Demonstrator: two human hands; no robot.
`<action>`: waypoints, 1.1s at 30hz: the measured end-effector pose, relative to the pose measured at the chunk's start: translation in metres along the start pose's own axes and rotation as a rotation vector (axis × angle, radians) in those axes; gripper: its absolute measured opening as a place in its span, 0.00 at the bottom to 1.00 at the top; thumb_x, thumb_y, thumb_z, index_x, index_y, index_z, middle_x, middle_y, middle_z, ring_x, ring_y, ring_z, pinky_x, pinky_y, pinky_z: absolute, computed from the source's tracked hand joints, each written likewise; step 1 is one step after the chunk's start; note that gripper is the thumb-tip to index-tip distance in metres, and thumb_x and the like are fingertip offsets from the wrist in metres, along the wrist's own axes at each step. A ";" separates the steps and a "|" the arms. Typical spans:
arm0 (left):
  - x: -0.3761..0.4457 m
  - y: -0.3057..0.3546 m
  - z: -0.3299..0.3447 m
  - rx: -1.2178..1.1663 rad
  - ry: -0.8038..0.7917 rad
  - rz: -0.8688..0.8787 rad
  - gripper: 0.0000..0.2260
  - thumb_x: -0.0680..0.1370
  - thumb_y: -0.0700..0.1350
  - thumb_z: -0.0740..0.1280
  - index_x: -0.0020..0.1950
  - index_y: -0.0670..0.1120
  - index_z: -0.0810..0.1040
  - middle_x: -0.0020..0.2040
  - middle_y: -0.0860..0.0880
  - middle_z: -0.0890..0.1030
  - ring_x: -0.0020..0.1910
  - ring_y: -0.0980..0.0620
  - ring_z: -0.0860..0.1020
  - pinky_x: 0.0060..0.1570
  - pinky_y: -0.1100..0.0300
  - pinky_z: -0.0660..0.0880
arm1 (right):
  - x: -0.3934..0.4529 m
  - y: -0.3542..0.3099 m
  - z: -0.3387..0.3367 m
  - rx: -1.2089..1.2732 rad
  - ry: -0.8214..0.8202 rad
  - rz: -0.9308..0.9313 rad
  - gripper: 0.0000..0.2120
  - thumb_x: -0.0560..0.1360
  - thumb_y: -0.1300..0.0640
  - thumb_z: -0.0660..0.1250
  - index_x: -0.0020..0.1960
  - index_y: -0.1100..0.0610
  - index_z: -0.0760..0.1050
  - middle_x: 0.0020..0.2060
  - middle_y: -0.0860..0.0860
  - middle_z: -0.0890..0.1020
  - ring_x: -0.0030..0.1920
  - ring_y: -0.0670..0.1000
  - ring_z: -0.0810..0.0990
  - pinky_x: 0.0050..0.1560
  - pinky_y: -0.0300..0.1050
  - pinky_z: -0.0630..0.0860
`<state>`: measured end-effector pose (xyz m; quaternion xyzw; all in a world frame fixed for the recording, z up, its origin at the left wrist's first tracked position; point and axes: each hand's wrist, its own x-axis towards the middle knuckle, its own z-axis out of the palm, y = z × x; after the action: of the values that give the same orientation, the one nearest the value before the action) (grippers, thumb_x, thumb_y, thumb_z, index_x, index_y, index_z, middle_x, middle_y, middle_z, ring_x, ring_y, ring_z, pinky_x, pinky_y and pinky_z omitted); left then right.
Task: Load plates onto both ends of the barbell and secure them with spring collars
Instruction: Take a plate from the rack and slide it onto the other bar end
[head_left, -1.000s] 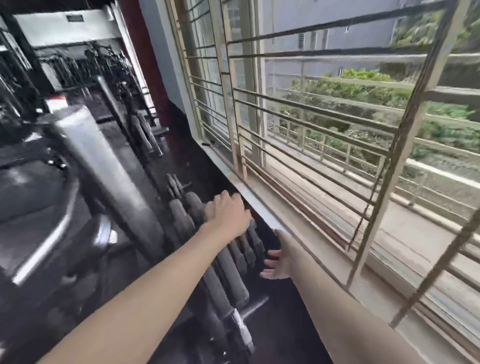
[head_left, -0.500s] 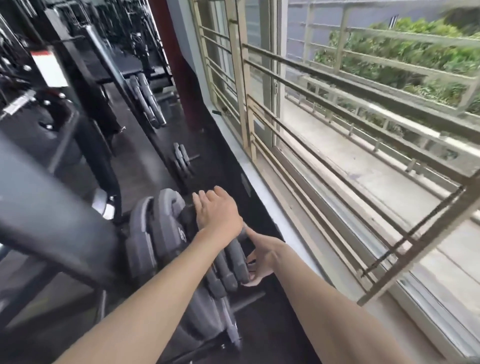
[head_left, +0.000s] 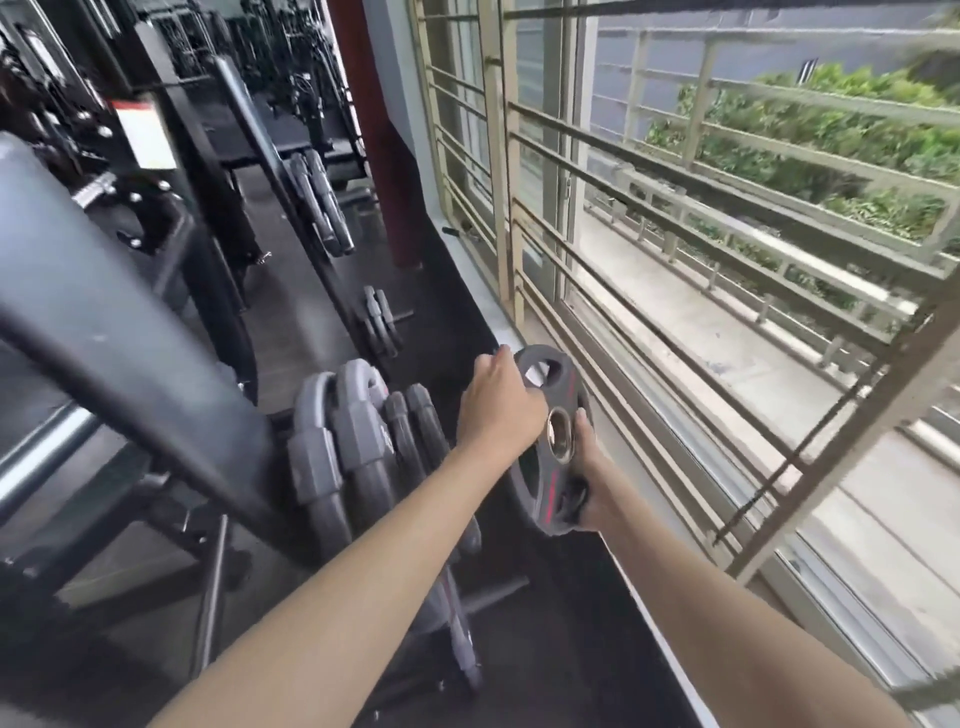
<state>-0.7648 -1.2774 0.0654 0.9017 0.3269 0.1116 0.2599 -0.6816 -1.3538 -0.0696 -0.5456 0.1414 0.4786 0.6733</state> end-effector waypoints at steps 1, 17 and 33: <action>-0.005 0.003 -0.012 -0.005 0.043 -0.004 0.17 0.79 0.42 0.60 0.67 0.43 0.70 0.66 0.42 0.73 0.62 0.38 0.74 0.56 0.50 0.68 | -0.010 -0.003 0.008 0.035 -0.053 -0.032 0.44 0.68 0.22 0.61 0.63 0.59 0.79 0.57 0.60 0.85 0.53 0.58 0.85 0.50 0.51 0.80; -0.356 -0.114 -0.242 -0.236 0.608 -0.094 0.22 0.81 0.51 0.59 0.74 0.45 0.66 0.66 0.44 0.76 0.61 0.42 0.76 0.59 0.50 0.71 | -0.311 0.163 0.149 -0.087 -0.361 -0.347 0.19 0.71 0.39 0.74 0.46 0.54 0.83 0.42 0.57 0.87 0.39 0.56 0.88 0.38 0.54 0.84; -0.669 -0.298 -0.348 -0.681 0.813 -0.630 0.16 0.79 0.53 0.64 0.64 0.47 0.74 0.58 0.46 0.79 0.56 0.45 0.78 0.56 0.50 0.76 | -0.519 0.422 0.259 -0.591 -0.474 -0.076 0.22 0.70 0.46 0.78 0.56 0.59 0.81 0.50 0.57 0.86 0.46 0.58 0.86 0.40 0.50 0.81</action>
<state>-1.5619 -1.3790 0.1752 0.5135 0.5966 0.4625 0.4081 -1.3653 -1.4052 0.1415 -0.5953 -0.1830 0.5862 0.5182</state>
